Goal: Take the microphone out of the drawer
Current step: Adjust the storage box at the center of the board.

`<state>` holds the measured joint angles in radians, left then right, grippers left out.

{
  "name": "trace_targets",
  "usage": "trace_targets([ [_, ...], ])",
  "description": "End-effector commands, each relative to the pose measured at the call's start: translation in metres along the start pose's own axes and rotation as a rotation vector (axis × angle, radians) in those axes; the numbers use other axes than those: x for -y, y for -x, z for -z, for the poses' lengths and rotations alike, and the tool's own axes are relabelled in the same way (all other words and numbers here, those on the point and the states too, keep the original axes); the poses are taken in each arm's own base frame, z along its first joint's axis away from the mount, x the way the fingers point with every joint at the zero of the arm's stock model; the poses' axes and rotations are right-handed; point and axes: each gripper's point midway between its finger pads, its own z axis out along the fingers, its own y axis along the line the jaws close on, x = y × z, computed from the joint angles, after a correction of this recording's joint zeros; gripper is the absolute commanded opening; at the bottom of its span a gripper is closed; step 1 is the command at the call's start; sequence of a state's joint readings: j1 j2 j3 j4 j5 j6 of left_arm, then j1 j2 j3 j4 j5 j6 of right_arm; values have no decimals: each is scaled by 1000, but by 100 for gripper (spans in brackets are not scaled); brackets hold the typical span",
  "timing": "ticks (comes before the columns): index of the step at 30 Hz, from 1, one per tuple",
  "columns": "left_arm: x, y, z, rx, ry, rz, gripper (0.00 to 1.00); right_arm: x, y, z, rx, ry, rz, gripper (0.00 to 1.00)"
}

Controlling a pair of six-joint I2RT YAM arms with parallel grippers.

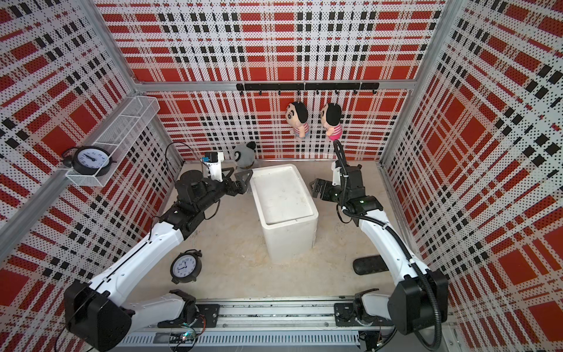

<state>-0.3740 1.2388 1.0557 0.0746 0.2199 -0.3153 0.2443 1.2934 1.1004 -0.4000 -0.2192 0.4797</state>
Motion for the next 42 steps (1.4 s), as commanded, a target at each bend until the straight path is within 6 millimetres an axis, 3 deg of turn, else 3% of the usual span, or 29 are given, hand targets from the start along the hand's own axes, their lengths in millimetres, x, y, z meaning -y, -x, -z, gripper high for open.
trace_targets([
  [1,12,-6,-11,-71,-91,90,98,15,-7,11,16,-65,42,100],
  [8,25,-10,-21,-97,-155,269,98,39,-39,12,-37,-148,48,100],
  [18,40,-23,-41,-116,-222,361,98,47,-62,21,-66,-172,83,100],
  [25,38,-43,-54,-146,-226,390,98,31,-71,24,-63,-130,156,100],
  [34,40,-55,-61,-155,-266,412,98,11,-79,22,-69,-79,207,100],
  [42,46,-70,-68,-178,-331,437,98,-28,-94,27,-47,46,279,100],
])
